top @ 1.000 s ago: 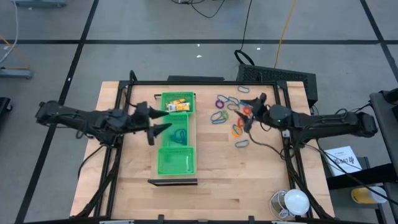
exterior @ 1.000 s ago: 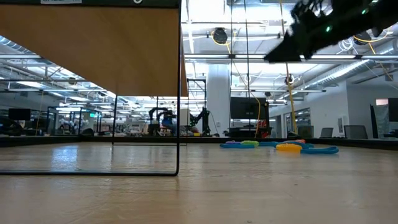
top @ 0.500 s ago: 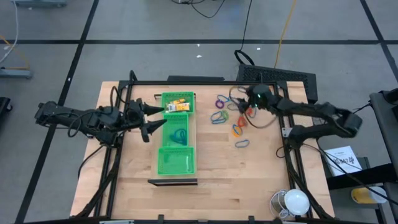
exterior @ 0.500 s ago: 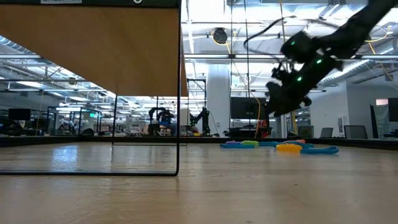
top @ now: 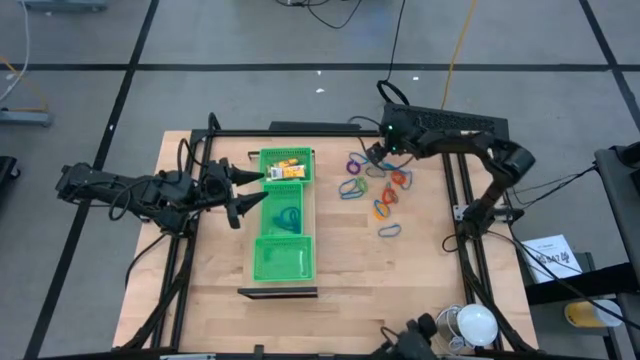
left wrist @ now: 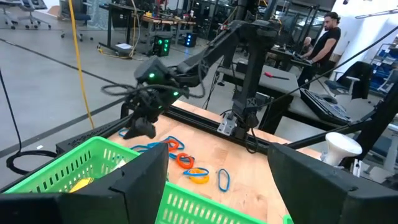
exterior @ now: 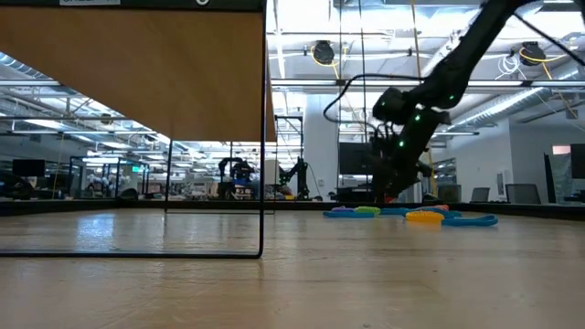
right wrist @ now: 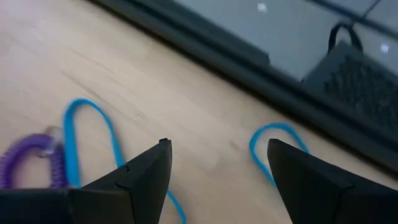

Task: Pick & Place Office Desk Supplies
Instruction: Put the blue rubber band into the center green bin on the shelf

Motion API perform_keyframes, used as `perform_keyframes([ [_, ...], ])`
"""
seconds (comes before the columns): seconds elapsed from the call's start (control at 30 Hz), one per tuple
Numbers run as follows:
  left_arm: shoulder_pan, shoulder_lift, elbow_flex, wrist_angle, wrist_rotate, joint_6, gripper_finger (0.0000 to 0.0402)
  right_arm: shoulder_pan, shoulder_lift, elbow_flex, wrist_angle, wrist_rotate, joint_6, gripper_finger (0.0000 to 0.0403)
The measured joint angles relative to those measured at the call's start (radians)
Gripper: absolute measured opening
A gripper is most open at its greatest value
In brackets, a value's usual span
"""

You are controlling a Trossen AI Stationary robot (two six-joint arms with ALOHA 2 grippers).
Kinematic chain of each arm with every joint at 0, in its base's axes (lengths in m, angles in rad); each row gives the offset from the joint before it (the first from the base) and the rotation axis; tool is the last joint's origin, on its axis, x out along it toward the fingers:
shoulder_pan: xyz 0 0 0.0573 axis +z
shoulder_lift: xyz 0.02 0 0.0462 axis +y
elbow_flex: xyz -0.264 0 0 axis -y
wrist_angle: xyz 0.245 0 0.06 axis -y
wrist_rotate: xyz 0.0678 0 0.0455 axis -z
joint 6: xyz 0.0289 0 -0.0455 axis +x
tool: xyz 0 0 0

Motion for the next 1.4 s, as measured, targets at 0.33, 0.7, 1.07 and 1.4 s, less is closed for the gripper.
perform_keyframes([
  [0.33, 0.0, 0.0, 0.0, 0.0, 0.004, 0.0, 0.0287, -0.056, 0.102, 0.05, -0.087, -0.007, 0.013, 0.0252],
  [0.7, 0.0, 0.0, 0.0, 0.0, 0.005, -0.001, 0.0283, -0.1, 0.108, 0.049, -0.139, -0.113, -0.031, 0.0141],
  [1.07, 0.0, 0.0, 0.0, 0.0, 0.006, -0.001, 0.0278, -0.1, 0.11, 0.047, -0.144, -0.117, -0.131, 0.0005],
  [1.4, 0.0, 0.0, 0.0, 0.0, 0.006, 0.0, 0.0286, -0.054, 0.05, 0.04, -0.134, -0.156, -0.183, 0.0001],
])
